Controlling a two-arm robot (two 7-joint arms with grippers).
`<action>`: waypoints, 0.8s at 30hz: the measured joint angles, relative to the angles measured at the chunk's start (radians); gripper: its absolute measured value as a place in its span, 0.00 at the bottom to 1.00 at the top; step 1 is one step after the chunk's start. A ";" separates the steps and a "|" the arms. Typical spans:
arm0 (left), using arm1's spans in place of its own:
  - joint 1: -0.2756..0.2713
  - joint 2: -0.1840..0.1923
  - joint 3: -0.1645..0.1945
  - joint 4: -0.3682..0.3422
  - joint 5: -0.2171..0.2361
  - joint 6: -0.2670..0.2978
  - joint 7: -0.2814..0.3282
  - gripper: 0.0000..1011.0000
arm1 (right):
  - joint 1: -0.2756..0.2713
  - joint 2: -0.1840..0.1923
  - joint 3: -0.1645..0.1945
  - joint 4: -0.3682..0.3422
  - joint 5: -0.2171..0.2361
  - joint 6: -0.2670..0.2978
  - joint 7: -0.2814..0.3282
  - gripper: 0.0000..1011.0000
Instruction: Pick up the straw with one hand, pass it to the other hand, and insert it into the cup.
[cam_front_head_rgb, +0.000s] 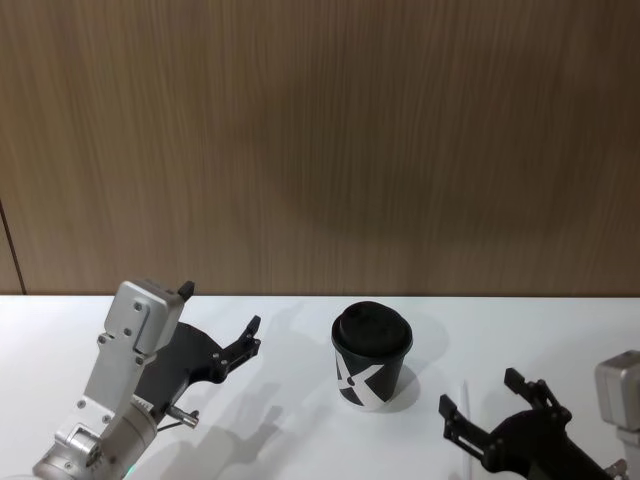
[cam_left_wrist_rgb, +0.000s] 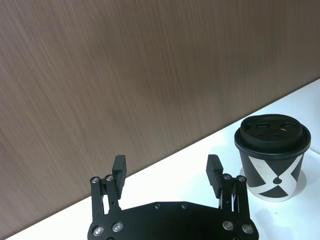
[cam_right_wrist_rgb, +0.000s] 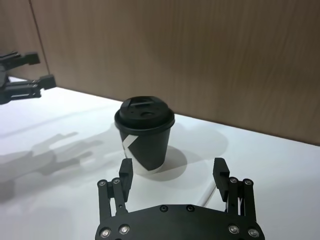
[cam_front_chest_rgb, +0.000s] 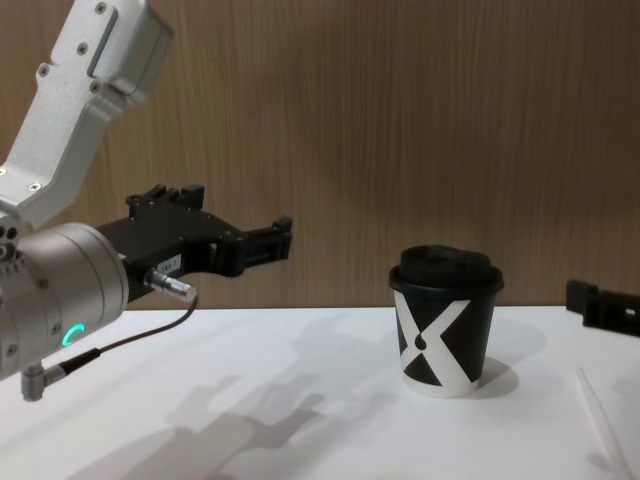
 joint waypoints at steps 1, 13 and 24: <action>0.000 0.000 0.000 0.000 0.000 0.000 0.000 0.99 | -0.002 0.003 0.000 -0.001 0.000 0.000 0.007 0.99; 0.000 0.000 0.000 0.000 0.000 0.000 0.000 0.99 | -0.012 0.061 -0.027 0.007 -0.043 -0.021 0.086 0.99; 0.000 0.000 0.000 0.000 0.000 0.000 0.000 0.99 | -0.029 0.087 -0.045 0.010 -0.090 -0.002 0.105 0.99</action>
